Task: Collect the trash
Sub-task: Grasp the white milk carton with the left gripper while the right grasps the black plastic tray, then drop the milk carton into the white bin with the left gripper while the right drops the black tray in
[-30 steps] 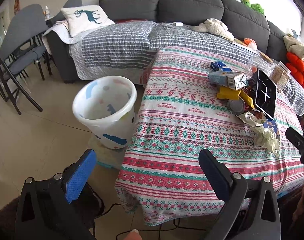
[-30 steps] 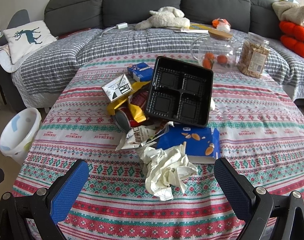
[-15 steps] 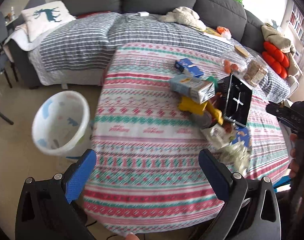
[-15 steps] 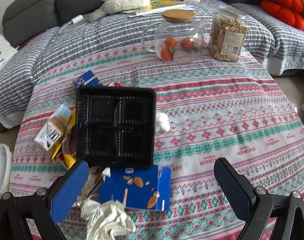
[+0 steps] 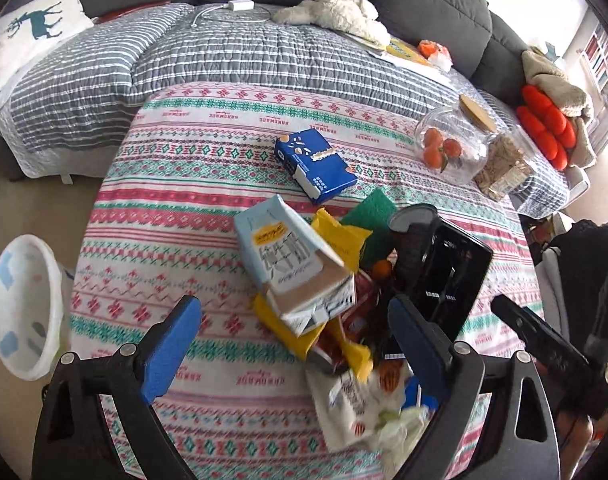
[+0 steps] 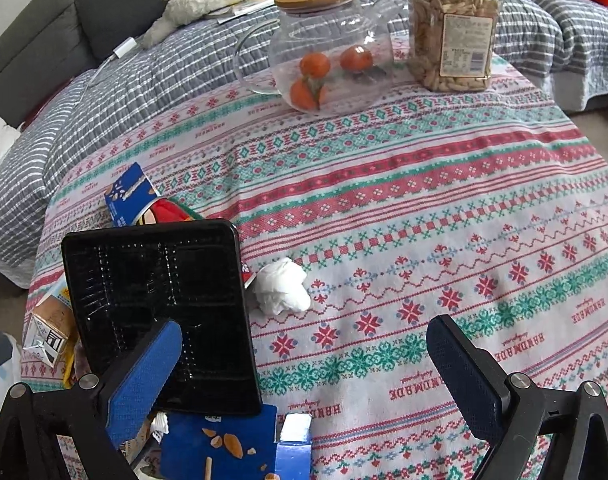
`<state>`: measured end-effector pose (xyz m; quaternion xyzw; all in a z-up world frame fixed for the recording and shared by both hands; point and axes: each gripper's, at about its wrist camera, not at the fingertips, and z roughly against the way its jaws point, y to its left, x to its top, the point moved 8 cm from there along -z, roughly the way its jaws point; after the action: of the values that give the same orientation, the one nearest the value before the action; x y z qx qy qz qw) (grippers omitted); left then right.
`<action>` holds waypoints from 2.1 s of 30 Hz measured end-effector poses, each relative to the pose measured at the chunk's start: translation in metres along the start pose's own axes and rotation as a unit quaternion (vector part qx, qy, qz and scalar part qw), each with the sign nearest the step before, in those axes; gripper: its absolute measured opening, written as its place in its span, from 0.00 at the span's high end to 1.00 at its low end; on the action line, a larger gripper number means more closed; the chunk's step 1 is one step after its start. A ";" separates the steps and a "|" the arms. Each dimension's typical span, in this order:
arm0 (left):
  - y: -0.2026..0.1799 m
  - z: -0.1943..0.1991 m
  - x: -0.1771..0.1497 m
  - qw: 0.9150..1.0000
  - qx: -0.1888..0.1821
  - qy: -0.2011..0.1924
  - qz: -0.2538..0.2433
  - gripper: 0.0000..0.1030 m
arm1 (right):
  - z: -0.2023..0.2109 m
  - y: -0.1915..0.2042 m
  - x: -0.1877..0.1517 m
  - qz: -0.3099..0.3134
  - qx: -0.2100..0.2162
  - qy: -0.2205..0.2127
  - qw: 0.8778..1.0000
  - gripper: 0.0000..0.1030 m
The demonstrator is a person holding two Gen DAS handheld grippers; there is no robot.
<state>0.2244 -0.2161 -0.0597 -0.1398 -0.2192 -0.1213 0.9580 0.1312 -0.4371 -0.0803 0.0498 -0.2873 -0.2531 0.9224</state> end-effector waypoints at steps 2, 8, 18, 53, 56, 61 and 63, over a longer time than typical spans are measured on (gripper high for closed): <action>-0.003 -0.012 0.005 1.000 0.014 0.006 0.002 0.09 | -0.003 0.000 0.001 0.000 0.006 0.003 1.000 0.02; 0.004 -0.032 0.006 0.998 0.059 0.022 0.001 0.43 | -0.009 0.008 -0.001 0.006 0.024 0.014 1.000 0.02; 0.020 0.009 0.003 0.997 0.060 -0.043 -0.026 0.44 | -0.036 0.045 -0.020 0.043 0.045 0.064 0.996 0.11; 0.297 0.073 -0.034 0.975 0.171 -0.131 0.057 0.44 | 0.007 0.159 -0.043 0.101 0.086 0.014 0.991 0.42; 0.304 0.065 -0.037 0.982 0.143 -0.107 0.062 0.31 | 0.007 0.183 -0.049 0.132 0.080 0.014 0.988 0.42; 0.315 0.085 -0.050 0.971 0.196 -0.117 0.071 0.01 | -0.006 0.227 -0.059 0.152 0.095 0.035 0.983 0.42; 0.324 0.089 -0.059 0.969 0.212 -0.106 0.077 0.00 | -0.012 0.249 -0.065 0.164 0.101 0.045 0.980 0.42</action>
<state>0.2332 0.1249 -0.0789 0.0376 -0.3285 0.0173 0.9436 0.2007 -0.1895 -0.0642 0.1064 -0.2741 -0.0660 0.9535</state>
